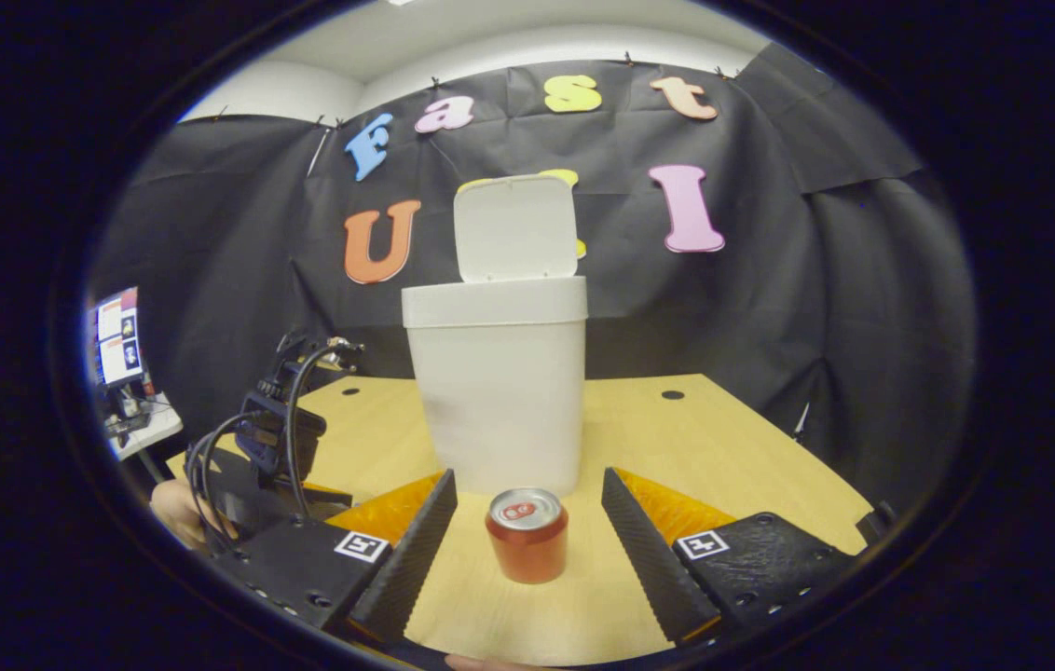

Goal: Press the lid of the desktop garbage bin to open it, pick up the crumpled paper on the desktop and throw it into the bin, then pick up the pop can on the desktop and drop it into the bin, and finally close the garbage bin lid.

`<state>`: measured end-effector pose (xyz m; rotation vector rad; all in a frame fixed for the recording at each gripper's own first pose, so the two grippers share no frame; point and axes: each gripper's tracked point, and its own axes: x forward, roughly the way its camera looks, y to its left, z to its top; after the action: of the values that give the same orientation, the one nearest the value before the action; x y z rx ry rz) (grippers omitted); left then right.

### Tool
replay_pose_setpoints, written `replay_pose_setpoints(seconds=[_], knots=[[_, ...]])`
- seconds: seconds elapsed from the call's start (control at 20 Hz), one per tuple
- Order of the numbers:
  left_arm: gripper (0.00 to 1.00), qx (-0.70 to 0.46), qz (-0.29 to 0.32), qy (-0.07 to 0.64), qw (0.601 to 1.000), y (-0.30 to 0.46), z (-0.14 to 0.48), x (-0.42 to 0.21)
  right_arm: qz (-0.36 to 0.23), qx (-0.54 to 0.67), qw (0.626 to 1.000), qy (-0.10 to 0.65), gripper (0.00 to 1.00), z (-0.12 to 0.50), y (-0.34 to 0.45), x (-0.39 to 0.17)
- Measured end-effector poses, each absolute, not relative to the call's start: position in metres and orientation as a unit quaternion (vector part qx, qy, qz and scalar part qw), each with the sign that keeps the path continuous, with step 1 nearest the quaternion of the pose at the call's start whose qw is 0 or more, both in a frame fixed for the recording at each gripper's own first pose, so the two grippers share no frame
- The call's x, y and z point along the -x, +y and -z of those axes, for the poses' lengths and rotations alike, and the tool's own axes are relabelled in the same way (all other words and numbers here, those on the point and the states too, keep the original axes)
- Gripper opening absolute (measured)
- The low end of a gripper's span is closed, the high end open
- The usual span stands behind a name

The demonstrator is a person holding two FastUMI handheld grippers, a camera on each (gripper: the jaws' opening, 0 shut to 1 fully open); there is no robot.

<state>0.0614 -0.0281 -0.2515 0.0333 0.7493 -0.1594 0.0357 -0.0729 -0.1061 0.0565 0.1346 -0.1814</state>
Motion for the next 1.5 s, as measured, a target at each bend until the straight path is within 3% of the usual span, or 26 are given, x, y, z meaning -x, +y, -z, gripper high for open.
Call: replay_pose_setpoints(seconds=[0.1,0.15,0.2,0.4,1.05,1.2,1.3,1.5], knots=[[0.72,-0.019,0.082,0.369,0.926,-0.026,0.251,-0.065,0.096,-0.032,0.991,0.087,0.96,0.120,-0.072,-0.039],[0.76,-0.023,0.081,0.368,0.926,-0.023,0.252,-0.062,0.095,-0.034,0.990,0.096,0.96,0.127,-0.070,-0.040],[0.67,-0.030,0.082,0.367,0.926,-0.023,0.250,-0.063,0.092,-0.036,0.989,0.106,0.96,0.134,-0.067,-0.041],[0.60,-0.034,0.082,0.364,0.927,-0.021,0.250,-0.064,0.095,-0.029,0.986,0.135,0.94,0.154,-0.064,-0.049],[0.60,-0.027,0.087,0.374,0.923,-0.020,0.261,-0.066,0.103,-0.052,0.972,0.206,0.96,0.201,-0.072,-0.065],[0.52,-0.026,0.086,0.374,0.923,-0.020,0.262,-0.070,0.113,-0.048,0.971,0.205,0.96,0.203,-0.082,-0.069],[0.49,-0.026,0.086,0.373,0.924,-0.021,0.261,-0.071,0.105,-0.056,0.971,0.207,0.89,0.205,-0.080,-0.072],[0.47,-0.041,0.073,0.335,0.939,-0.015,0.240,-0.075,0.097,-0.056,0.972,0.206,0.86,0.209,-0.079,-0.078]])
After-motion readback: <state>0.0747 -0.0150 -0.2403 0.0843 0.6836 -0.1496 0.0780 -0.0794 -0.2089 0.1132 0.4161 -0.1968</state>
